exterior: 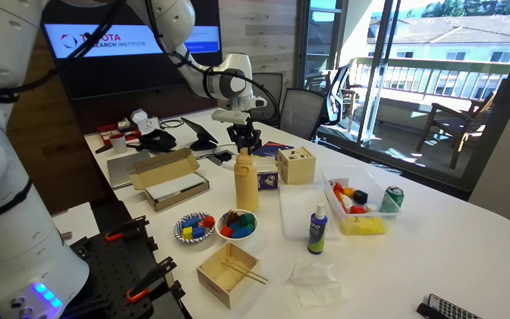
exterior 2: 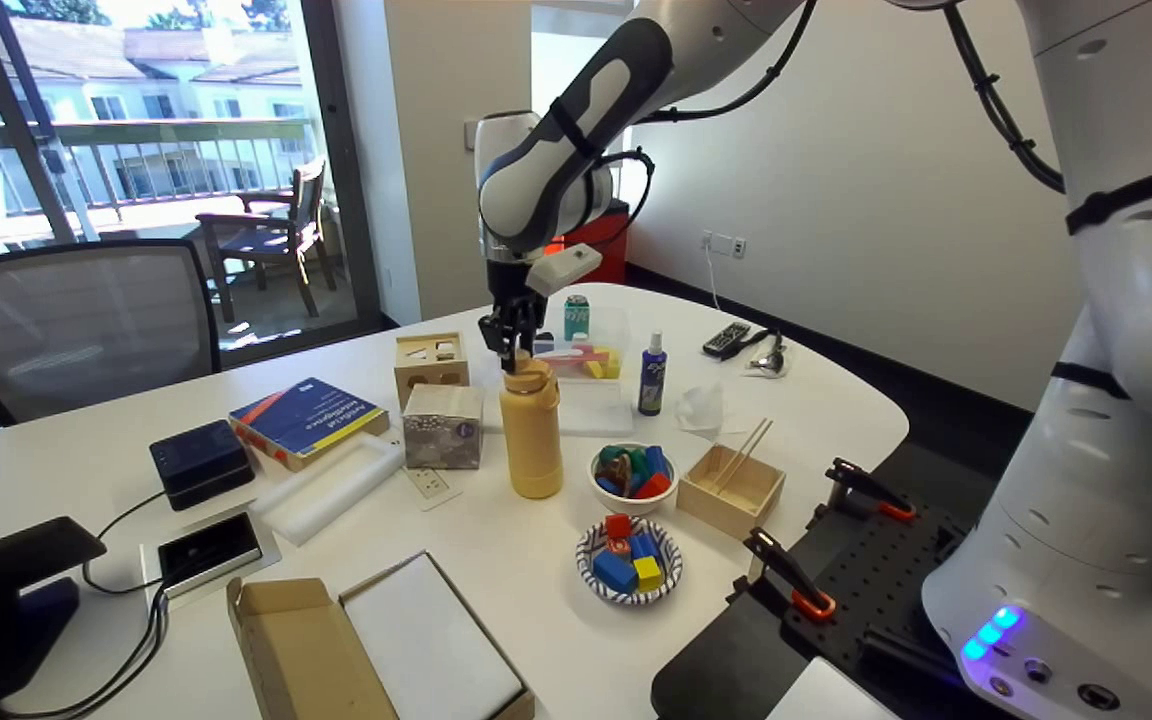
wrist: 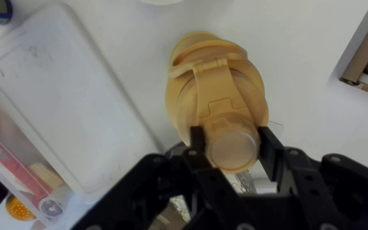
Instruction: Move the beige bottle forward
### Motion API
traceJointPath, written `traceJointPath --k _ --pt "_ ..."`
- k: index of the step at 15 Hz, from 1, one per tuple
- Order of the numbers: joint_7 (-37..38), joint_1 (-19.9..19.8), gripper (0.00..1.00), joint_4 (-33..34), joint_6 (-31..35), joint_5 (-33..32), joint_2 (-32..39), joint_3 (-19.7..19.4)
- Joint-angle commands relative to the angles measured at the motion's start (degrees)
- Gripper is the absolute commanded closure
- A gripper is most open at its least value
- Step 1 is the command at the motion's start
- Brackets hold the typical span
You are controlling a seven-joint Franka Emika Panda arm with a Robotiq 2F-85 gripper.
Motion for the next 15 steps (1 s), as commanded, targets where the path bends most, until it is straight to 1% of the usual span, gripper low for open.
traceJointPath --k 1,10,11,12,15 --pt "13.6 4.0 0.8 -4.1 2.1 -1.1 -1.9 -3.3" --pt "48.2 12.7 0.8 -11.3 5.7 -5.4 -6.0 -11.3" --pt "53.3 15.4 0.8 -13.3 7.7 -6.0 -5.8 -13.1" --pt "57.5 20.4 0.8 -15.6 10.4 -5.1 -5.1 -17.1" --pt "69.7 30.3 0.8 -19.1 12.5 -6.0 -5.2 -25.7"
